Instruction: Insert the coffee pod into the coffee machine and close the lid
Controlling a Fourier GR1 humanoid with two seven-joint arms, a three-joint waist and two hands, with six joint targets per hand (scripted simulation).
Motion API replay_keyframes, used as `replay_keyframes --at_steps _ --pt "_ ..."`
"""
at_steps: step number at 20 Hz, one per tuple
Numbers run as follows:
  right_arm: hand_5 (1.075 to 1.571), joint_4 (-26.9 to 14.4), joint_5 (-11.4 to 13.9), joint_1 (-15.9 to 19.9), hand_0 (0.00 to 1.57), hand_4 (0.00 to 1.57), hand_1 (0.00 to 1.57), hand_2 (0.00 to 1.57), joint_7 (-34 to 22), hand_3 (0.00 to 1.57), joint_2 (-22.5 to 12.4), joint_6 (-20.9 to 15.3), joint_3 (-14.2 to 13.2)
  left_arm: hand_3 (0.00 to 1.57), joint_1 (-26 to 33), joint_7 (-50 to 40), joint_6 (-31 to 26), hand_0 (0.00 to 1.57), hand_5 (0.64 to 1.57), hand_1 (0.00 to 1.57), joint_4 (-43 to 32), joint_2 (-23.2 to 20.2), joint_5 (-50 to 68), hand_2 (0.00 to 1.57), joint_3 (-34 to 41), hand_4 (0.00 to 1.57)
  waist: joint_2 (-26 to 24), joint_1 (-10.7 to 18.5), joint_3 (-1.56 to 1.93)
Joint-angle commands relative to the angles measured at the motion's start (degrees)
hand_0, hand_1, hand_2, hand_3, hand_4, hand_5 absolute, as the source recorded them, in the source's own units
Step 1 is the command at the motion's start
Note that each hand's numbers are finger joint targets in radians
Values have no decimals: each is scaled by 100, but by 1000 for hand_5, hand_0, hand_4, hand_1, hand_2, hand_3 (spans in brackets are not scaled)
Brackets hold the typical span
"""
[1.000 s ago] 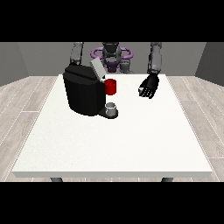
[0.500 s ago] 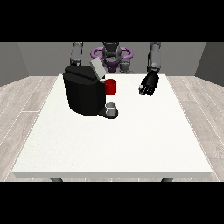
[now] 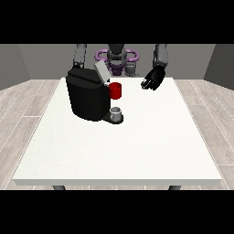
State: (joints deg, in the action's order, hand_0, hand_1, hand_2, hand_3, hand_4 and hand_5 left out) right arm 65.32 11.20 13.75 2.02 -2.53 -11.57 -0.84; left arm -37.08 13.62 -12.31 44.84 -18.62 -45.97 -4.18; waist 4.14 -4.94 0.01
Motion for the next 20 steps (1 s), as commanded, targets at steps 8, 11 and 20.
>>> replay_keyframes --at_steps 8,11,20 --pt "1571 6 -110 104 0 0 0 0 -185 0 5 134 -35 1323 -853 -566 -1226 1331 1571 1331 412 27 158 1351 184 592 -453 -136 -1" --pt "1571 278 -120 -37 0 0 0 0 -36 0 181 238 185 1323 -1133 -844 -1104 1331 1571 1331 227 111 226 1351 440 592 -298 -471 -1" --pt "1571 466 -122 355 0 0 0 0 222 0 20 268 101 1256 -2285 -1095 -1349 1202 1571 1202 31 -291 545 1240 1101 491 248 -903 -1"
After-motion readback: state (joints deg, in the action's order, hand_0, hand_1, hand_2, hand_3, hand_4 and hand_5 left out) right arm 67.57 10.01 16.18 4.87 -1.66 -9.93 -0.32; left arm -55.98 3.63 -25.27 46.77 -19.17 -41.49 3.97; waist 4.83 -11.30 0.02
